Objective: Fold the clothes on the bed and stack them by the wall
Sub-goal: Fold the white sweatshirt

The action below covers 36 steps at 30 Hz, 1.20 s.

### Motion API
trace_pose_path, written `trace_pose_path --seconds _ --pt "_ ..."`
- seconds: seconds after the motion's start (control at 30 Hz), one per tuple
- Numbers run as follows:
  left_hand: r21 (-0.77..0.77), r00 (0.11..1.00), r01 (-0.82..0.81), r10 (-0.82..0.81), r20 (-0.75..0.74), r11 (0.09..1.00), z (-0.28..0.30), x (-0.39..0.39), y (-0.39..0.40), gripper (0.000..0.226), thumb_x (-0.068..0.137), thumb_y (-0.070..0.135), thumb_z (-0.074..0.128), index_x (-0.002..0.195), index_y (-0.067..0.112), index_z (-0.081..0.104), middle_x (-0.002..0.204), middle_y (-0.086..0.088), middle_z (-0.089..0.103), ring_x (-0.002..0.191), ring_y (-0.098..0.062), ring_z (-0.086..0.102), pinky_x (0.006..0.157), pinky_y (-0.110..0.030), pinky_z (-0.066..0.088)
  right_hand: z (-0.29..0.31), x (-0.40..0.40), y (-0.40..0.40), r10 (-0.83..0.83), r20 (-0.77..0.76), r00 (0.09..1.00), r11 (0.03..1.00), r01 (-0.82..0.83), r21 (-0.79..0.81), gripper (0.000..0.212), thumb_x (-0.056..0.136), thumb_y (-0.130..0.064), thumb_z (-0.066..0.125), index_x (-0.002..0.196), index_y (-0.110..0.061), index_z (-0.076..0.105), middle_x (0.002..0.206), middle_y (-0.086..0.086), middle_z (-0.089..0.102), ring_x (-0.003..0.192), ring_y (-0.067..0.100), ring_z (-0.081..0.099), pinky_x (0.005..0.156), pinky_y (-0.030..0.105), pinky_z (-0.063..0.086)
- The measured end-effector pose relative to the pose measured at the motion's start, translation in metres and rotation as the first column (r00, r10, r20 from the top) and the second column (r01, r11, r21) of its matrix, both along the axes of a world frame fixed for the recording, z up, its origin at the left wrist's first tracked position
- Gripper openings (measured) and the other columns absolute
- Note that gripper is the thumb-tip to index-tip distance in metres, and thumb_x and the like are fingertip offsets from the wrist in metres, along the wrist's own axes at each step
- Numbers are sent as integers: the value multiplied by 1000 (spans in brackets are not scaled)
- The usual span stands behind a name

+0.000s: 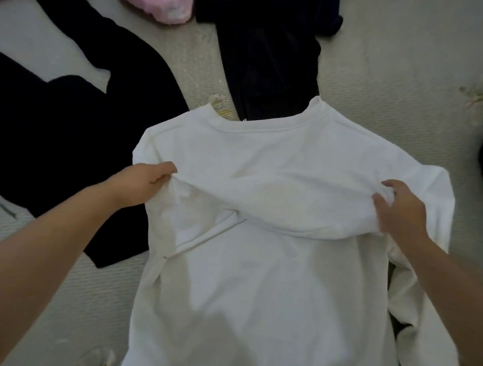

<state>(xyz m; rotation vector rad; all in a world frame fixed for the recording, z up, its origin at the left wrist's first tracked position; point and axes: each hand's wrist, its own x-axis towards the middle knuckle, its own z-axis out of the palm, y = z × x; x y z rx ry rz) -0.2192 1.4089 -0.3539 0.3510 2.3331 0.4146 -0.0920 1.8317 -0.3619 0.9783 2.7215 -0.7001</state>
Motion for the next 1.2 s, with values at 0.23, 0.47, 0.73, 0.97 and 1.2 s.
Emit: trace_pose_path --seconds 0.23,0.47,0.73,0.97,1.2 --pt "-735 894 7 -334 -299 678 -11 -33 -1 37 91 18 38 127 15 35 120 -11 46 109 -28 45 91 -37 34 -7 2 -35 225 -87 971 964 -208 165 32 85 7 51 115 4 60 98 34 55 90 46 56 78 47 44" --pt "-80 585 187 -177 -792 979 -29 77 28 27 73 20 44 95 5 47 83 -19 67 81 -28 45 71 -37 31 -8 -3 -26 34 -260 965 981 18 194 32 88 6 43 116 3 59 97 36 49 82 45 52 75 44 43" --pt "-86 865 87 -118 -487 993 -23 126 -33 12 68 -2 56 68 -3 68 67 -17 63 56 -31 60 47 -33 49 4 -13 -6 126 -73 989 982 -114 152 33 93 -5 42 124 -2 54 106 25 45 94 37 49 83 35 36" --pt "-444 951 253 -306 -52 860 -14 120 -44 34 78 3 59 112 11 60 109 -8 58 101 -28 55 70 -29 42 -14 26 -44 321 228 919 864 -383 327 40 82 3 36 115 5 58 93 37 49 72 45 56 72 50 42" --pt "-114 778 -203 89 -622 973 -1 55 -27 39 73 -8 49 111 -11 58 113 -30 57 106 -48 51 79 -52 47 -19 18 -36 216 450 866 864 -384 326 37 92 -11 42 129 -9 48 109 26 51 98 40 54 88 44 36"
